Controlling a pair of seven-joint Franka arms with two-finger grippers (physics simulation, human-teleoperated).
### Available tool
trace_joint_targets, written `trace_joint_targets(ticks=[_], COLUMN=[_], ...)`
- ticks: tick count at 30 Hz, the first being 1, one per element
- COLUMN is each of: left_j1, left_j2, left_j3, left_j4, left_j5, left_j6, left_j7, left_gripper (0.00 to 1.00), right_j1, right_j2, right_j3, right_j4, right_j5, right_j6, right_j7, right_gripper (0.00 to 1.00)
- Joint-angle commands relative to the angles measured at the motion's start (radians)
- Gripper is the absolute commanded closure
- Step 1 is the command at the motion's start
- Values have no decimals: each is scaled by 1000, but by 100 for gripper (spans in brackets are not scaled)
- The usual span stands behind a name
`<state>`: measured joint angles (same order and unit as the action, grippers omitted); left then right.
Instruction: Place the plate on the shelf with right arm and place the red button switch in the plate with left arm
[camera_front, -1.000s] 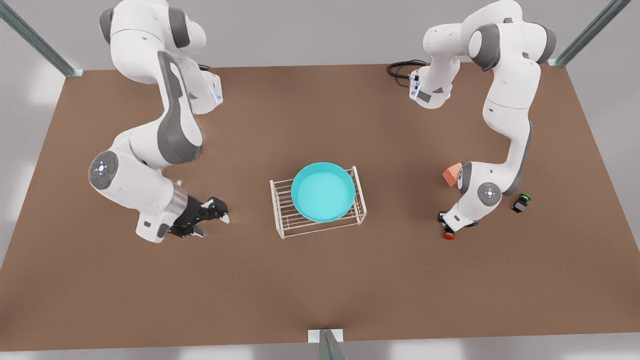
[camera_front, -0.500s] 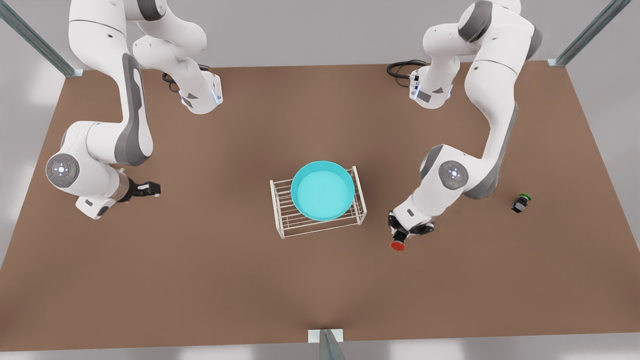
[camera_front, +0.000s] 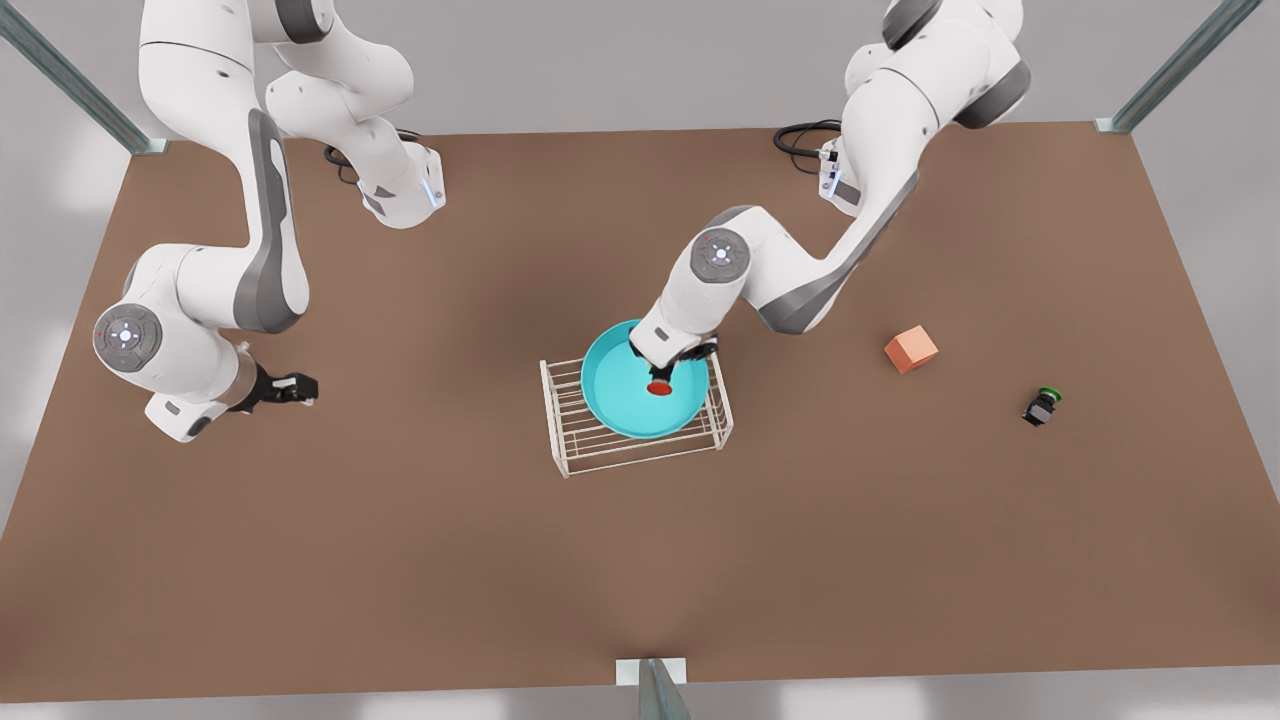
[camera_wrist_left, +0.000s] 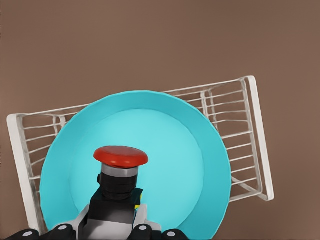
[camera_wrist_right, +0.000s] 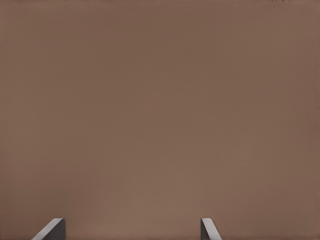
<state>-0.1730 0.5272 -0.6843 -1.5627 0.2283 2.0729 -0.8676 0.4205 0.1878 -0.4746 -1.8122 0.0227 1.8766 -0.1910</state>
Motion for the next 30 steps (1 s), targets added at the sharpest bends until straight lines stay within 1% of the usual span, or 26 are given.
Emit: trace_joint_targets(ticks=[1,2,10,11,12,13,14,15,16,18,19,20,21,22,23,24,26,27,28,29,30], left_j1=[-5,-5,-11,-5,15,58,151,236,280,400,428,422,425,425,431,500,475,428,72,70,61], left_j2=[7,7,27,19,13,10,-10,-15,-13,-22,-68,-119,-165,-254,-277,-282,-271,-263,-253,-272,-329], left_j3=[0,2,2,3,3,3,6,8,11,12,63,111,134,204,247,255,246,284,699,698,692], left_j4=[-7,-4,1,18,130,254,294,294,293,279,270,228,158,34,9,-2,19,46,101,70,-11], left_j5=[23,26,19,19,19,25,63,77,121,108,68,13,-9,-95,-145,-170,-150,-106,-205,-231,-231], left_j6=[-2,-1,-16,-65,-257,-443,-504,-505,-505,-504,-507,-536,-534,-453,-435,-401,-398,-422,-482,-488,-418], left_j7=[-473,-475,-467,-421,-279,-80,145,251,265,456,643,697,783,866,897,895,710,782,834,834,832], left_gripper=[49,0,0,0,0,0,0,0,0,0,0,0,0,0,0,0,0,0,0,0,0], right_j1=[0,0,0,0,0,0,0,0,0,0,0,0,0,0,0,0,0,0,0,-2,-2], right_j2=[-1,-1,1,1,1,1,1,1,2,4,4,6,6,6,6,6,15,15,15,15,16], right_j3=[-1,-1,-1,-1,-1,-1,-1,-1,-1,-1,-1,-1,-1,-1,-1,-1,-1,-1,-2,-9,-18], right_j4=[1,1,2,2,4,4,4,5,7,7,7,13,13,14,14,14,22,22,22,39,50], right_j5=[0,0,0,0,2,0,0,0,0,2,2,2,2,2,2,2,2,2,2,0,0], right_j6=[4,4,4,4,4,4,2,2,1,-2,-4,-5,-7,-7,-7,-7,-7,-7,-7,-13,-24], right_j7=[35,35,35,33,33,33,33,33,33,31,31,31,30,31,31,31,31,33,30,30,30], right_gripper=[0,0,0,0,0,0,0,0,0,0,0,0,0,0,0,0,0,0,0,0,0])
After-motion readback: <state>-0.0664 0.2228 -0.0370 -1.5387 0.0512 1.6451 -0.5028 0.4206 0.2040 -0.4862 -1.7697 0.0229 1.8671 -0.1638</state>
